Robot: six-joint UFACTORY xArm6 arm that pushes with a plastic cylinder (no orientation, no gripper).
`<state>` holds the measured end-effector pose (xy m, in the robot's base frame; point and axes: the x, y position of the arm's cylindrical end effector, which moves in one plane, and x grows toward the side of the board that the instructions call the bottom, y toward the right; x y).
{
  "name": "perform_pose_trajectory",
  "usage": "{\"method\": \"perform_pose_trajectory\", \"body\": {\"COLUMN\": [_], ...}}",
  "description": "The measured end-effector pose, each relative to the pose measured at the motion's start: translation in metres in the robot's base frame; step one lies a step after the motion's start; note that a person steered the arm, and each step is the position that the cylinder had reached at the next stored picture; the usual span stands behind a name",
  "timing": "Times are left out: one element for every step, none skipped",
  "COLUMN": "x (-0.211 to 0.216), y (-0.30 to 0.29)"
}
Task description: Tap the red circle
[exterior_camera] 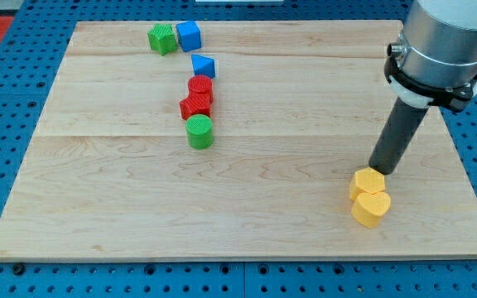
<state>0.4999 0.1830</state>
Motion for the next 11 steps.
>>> {"method": "perform_pose_trajectory", "body": {"x": [0.000, -0.001, -0.015, -0.032, -0.078, -0.123, -0.154, -0.164, -0.165, -0.172, -0.176], "y": [0.013, 0.030, 0.027, 0.008, -0.016, -0.053, -0.105, -0.160, -0.208, -0.226, -0.213]}}
